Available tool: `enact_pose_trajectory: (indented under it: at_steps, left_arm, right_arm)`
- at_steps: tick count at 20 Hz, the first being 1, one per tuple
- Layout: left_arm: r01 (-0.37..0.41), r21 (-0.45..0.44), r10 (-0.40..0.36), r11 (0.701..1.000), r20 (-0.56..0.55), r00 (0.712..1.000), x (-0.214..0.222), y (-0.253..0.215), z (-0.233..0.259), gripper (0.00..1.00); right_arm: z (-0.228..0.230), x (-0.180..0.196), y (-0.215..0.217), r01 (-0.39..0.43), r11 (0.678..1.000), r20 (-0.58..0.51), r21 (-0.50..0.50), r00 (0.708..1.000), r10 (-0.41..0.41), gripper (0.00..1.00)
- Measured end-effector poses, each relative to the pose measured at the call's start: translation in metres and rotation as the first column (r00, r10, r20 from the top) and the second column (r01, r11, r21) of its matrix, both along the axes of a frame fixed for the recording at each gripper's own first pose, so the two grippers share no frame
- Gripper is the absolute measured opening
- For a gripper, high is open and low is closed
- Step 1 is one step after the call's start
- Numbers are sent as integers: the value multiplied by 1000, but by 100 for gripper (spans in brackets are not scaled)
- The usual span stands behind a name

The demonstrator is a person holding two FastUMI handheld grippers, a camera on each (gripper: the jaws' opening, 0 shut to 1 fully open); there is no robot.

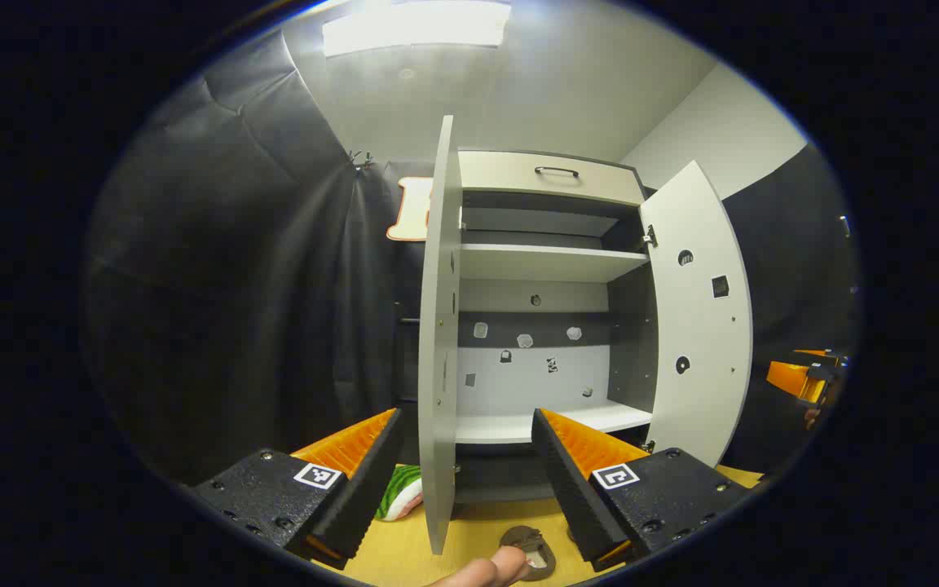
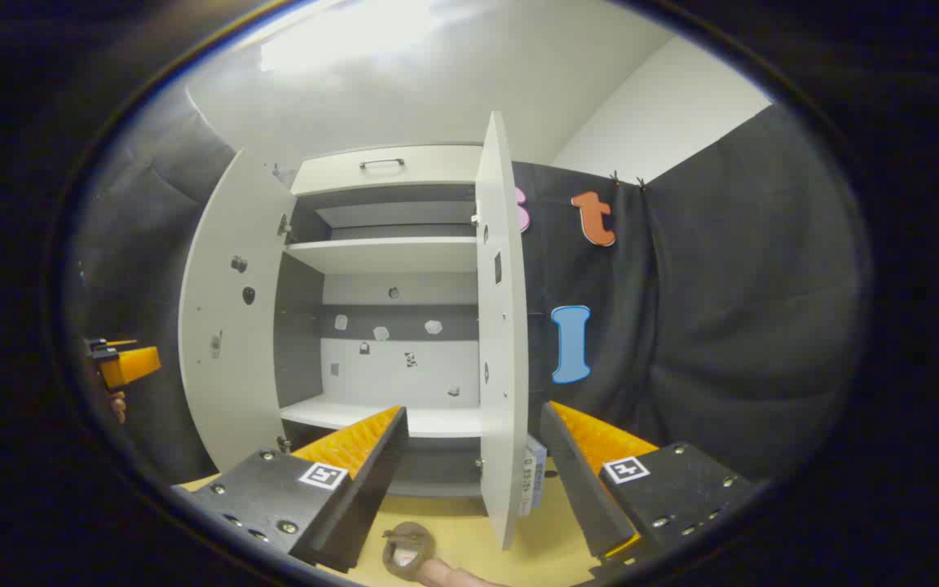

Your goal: Grab one shoe with the right hand and put it into the shoe cabinet, grab the other shoe with the left hand and put it into the shoe cabinet; then close the right door with the right hand and the left door with the left hand.

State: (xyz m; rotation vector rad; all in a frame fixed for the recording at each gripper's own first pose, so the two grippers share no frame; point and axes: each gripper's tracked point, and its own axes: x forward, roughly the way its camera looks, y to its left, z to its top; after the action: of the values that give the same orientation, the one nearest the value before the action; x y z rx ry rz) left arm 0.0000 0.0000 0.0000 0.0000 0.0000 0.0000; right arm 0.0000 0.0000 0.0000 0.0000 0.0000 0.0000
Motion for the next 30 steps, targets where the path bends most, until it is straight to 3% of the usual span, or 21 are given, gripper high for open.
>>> enact_pose_trajectory:
  at_steps: [3, 8, 16, 22, 25, 27, 28, 30]
  left_arm:
    - [54, -18, -54, 998, -11, 999, 4, -11, -8, 93]
    - [45, -14, -45, 999, -11, 999, 10, -12, -9, 96]
    - [22, 6, -22, 1000, 18, 1000, 13, -18, 8, 96]
    - [38, -30, -36, 999, 52, 998, 6, -21, 18, 95]
    - [64, -54, -63, 996, 32, 998, 5, -25, 8, 96]
    - [99, -95, -98, 991, 8, 995, -1, -30, -1, 95]
    - [112, -106, -113, 988, -2, 994, -5, -31, -5, 95]
    - [113, -121, -115, 986, -8, 993, -7, -24, -9, 96]
  right_arm:
    - [3, -1, -5, -10, 1000, -5, 17, 1000, 10, 98]
    - [-2, -2, 7, -82, 995, -51, 58, 995, 85, 98]
    - [-25, 20, 19, -40, 999, -65, -15, 997, 39, 98]
    - [-110, 44, 57, -81, 991, -179, -109, 982, 60, 98]
    - [-165, 50, 79, -116, 988, -261, -103, 961, 86, 98]
    - [-213, 52, 94, -128, 985, -333, -113, 939, 83, 98]
    - [-240, 52, 101, -140, 983, -378, -115, 922, 88, 94]
    - [-295, 48, 117, -175, 978, -473, -114, 875, 101, 99]
